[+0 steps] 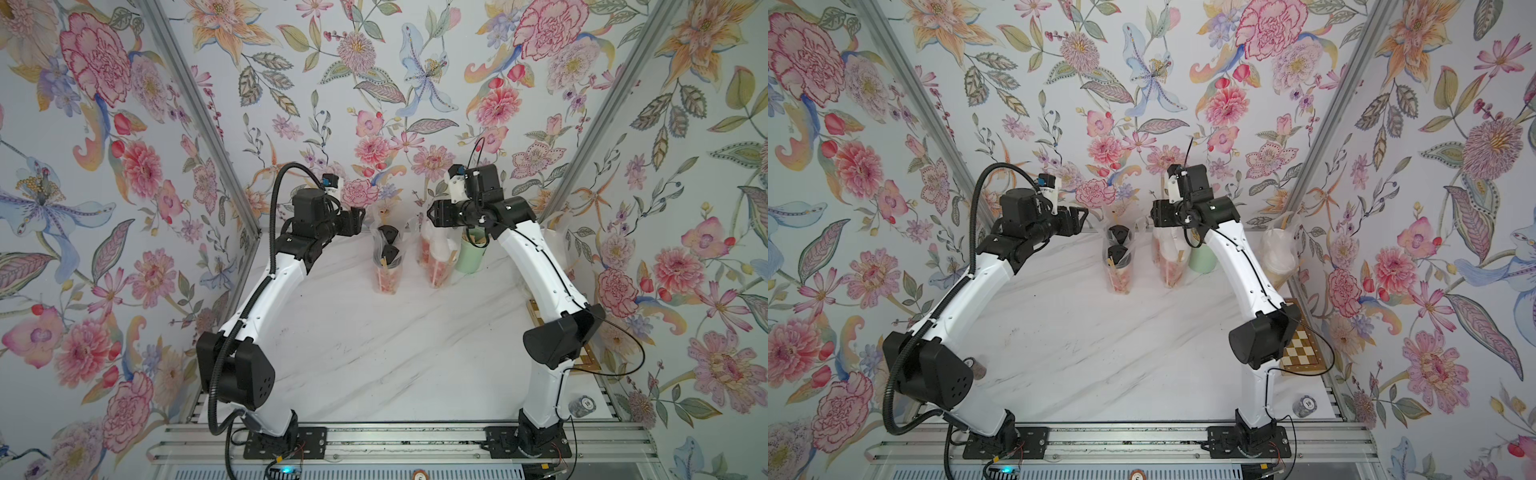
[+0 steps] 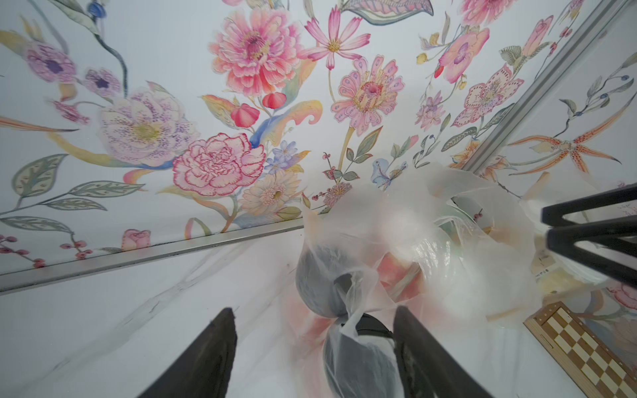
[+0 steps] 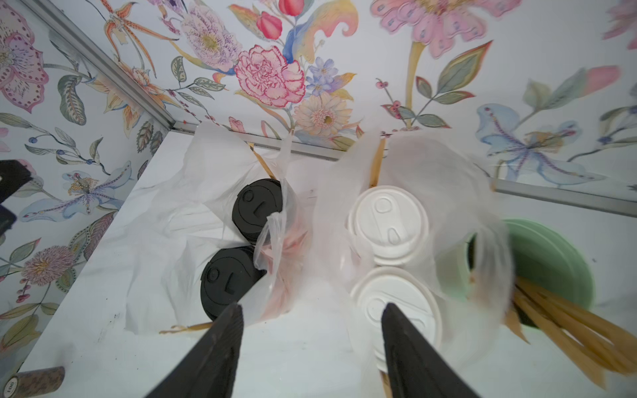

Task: Pack milk tea into plastic carrier bags
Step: Move the plastic carrier bag to the center of the board, then reset both arms

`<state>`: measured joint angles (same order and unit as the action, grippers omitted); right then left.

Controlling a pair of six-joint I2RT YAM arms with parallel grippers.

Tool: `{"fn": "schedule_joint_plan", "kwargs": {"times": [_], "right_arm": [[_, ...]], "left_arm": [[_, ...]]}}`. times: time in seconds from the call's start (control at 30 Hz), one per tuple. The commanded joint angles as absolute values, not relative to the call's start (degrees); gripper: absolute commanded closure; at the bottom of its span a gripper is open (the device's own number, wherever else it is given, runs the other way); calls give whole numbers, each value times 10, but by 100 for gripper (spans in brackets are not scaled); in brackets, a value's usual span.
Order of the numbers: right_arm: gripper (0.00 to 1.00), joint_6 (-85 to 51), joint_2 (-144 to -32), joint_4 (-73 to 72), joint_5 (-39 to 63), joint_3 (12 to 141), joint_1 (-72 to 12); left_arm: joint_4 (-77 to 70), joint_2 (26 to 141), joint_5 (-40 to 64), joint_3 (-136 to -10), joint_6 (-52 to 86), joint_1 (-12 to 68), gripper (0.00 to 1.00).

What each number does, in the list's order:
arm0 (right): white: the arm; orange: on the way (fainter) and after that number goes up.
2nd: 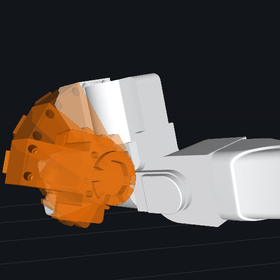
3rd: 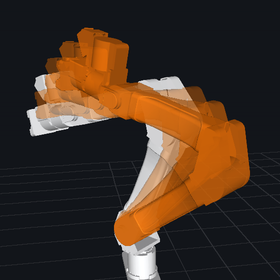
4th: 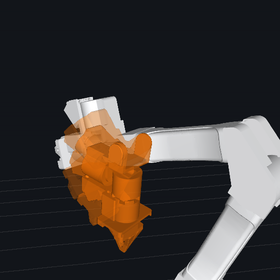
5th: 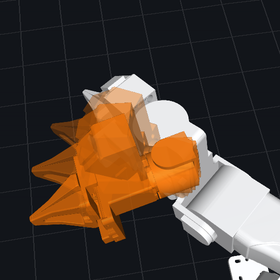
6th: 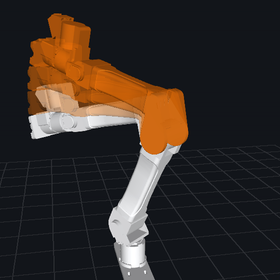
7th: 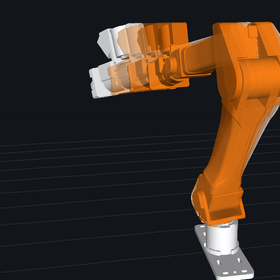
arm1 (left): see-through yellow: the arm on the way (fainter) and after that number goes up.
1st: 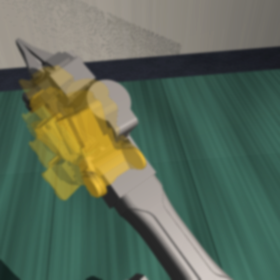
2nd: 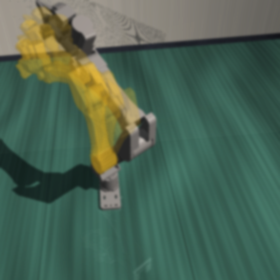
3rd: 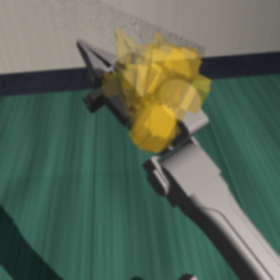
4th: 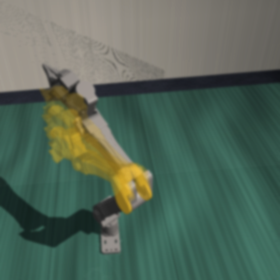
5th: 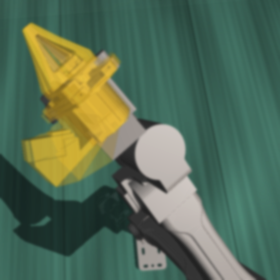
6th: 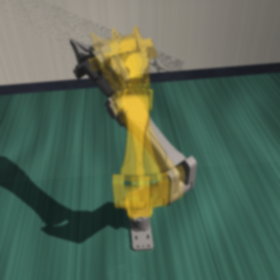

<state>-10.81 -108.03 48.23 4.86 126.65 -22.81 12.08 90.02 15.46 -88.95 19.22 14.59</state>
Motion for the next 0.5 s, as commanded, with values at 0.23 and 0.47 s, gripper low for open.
{"fn": "schedule_joint_plan", "kwargs": {"times": [0.23, 0.47], "right_arm": [[0, -79, -852, 316, -22, 879, -155], [0, -20, -761, 40, -139, 561, -122]], "left_arm": [[27, 750, -75, -629, 183, 129, 1], [-121, 695, -216, -438, 181, 129, 1]]}}
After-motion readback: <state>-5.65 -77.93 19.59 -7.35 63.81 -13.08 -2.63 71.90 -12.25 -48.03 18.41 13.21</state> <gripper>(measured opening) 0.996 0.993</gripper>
